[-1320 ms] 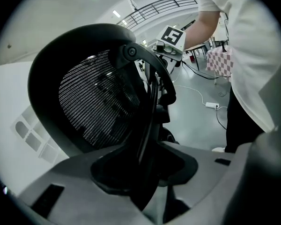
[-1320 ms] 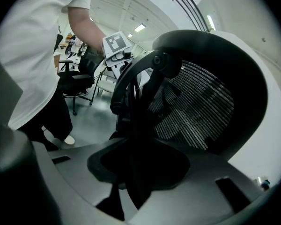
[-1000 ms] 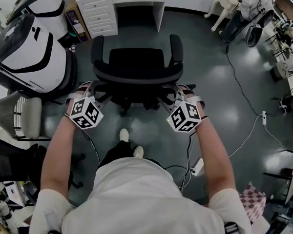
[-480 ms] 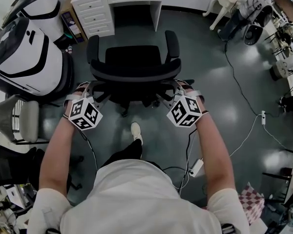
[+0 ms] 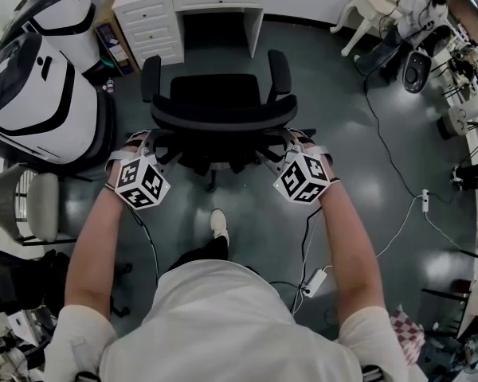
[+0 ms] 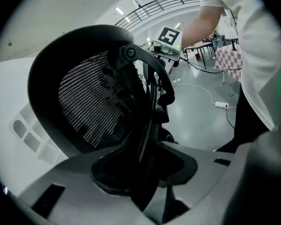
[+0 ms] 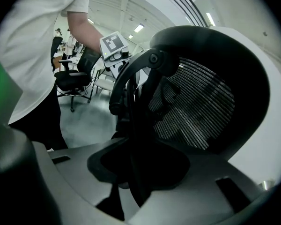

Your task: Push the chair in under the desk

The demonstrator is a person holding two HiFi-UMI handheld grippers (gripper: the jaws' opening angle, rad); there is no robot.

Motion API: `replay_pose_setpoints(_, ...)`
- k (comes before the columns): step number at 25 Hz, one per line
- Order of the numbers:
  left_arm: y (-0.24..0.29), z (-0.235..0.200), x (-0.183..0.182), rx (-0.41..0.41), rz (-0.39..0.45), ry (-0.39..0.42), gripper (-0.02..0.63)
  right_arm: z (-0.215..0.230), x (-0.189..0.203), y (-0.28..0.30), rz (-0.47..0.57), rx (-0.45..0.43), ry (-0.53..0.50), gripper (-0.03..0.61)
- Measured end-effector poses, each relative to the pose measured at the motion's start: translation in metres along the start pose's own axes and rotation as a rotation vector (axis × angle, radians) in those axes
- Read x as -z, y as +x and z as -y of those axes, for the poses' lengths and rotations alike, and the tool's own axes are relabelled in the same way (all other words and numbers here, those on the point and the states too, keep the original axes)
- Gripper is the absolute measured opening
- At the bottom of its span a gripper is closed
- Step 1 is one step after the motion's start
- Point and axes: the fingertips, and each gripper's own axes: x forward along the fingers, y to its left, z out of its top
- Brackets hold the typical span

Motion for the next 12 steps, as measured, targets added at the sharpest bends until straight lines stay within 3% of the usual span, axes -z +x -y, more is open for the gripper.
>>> replay_pose_setpoints(12, 0.037, -0.054, 0.009, -0.001, -0.002, 0.005, 0.156, 0.055, 0.013, 0.035, -0.006, -0.010, 0.008, 0.132)
